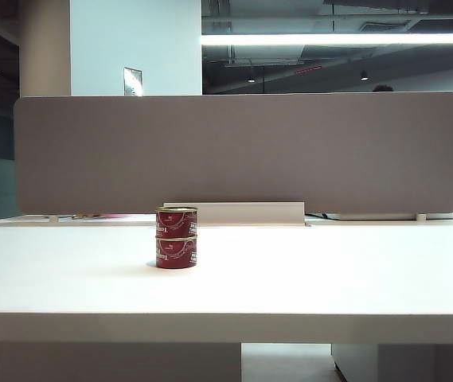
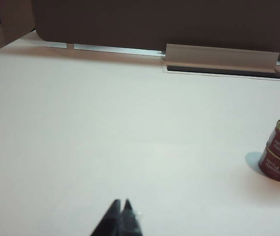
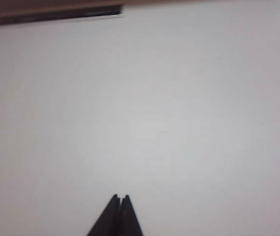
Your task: Stack a can of tomatoes on the right onto the can of tomatoes on the left.
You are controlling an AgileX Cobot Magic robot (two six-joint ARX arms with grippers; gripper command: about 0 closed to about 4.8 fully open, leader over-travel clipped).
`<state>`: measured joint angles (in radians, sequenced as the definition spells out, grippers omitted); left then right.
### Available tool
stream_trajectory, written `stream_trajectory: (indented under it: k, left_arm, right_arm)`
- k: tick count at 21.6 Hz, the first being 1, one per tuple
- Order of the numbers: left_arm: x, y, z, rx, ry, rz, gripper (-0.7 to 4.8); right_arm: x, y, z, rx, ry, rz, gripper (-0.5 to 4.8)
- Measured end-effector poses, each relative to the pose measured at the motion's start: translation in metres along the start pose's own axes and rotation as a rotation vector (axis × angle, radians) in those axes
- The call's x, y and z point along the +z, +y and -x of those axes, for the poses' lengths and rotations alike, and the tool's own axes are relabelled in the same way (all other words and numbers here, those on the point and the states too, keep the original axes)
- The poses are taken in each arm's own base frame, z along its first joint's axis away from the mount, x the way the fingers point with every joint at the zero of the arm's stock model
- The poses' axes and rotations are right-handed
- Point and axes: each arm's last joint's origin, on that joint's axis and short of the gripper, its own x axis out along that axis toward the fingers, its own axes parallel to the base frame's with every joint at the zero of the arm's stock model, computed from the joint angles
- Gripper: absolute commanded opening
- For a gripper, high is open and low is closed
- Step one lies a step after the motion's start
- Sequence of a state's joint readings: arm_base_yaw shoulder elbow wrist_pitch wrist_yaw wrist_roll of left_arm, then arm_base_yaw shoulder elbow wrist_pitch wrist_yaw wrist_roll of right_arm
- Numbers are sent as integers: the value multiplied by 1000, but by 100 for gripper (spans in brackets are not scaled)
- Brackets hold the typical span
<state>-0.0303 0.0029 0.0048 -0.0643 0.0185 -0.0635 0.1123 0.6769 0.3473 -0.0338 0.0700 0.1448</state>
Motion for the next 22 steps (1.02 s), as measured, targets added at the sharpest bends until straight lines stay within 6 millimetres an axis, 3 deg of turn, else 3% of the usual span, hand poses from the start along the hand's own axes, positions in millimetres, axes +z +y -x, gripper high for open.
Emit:
stream_trajectory:
  k: [10,22]
  left_arm:
    - [0,0,0,0,0,0,-6]
    - [0,0,0,0,0,0,-6]
  right_arm:
    - [-43,-19,28,-22,-238,-76,-1]
    - [-60,-20,39,7,-377,-40,-1]
